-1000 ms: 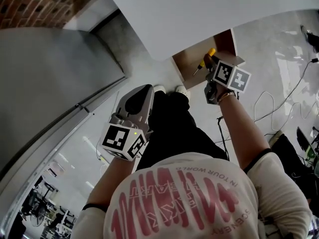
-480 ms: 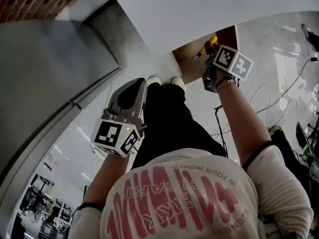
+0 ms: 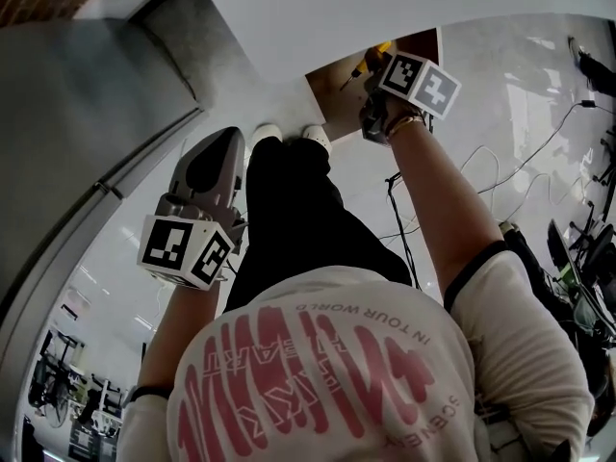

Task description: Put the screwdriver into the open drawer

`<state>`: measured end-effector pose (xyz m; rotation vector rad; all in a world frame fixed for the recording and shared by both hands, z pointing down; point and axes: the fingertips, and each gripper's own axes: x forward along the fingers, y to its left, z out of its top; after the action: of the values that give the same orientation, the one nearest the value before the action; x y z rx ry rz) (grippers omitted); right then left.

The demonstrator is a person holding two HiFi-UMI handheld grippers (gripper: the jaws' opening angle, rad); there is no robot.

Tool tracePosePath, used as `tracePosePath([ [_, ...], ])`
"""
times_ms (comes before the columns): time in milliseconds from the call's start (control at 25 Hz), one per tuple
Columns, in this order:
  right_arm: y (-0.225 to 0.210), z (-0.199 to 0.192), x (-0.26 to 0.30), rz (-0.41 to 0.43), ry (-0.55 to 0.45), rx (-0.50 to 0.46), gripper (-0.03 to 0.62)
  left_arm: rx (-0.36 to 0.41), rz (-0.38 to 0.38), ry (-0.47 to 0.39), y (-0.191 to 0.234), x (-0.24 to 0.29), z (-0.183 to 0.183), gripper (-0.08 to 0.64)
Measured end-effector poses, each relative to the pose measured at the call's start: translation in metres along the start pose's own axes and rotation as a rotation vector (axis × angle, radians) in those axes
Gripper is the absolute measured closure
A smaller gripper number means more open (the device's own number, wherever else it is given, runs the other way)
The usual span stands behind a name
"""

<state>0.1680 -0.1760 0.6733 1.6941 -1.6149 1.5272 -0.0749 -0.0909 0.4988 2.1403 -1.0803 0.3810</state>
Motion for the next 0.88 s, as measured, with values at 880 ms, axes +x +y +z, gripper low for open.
tracePosePath([
  [880, -0.008, -0.033, 0.027, -0.062, 0.123, 0.224, 0.505, -0.038, 0.033, 0.000, 0.014, -0.015, -0.010, 0.558],
])
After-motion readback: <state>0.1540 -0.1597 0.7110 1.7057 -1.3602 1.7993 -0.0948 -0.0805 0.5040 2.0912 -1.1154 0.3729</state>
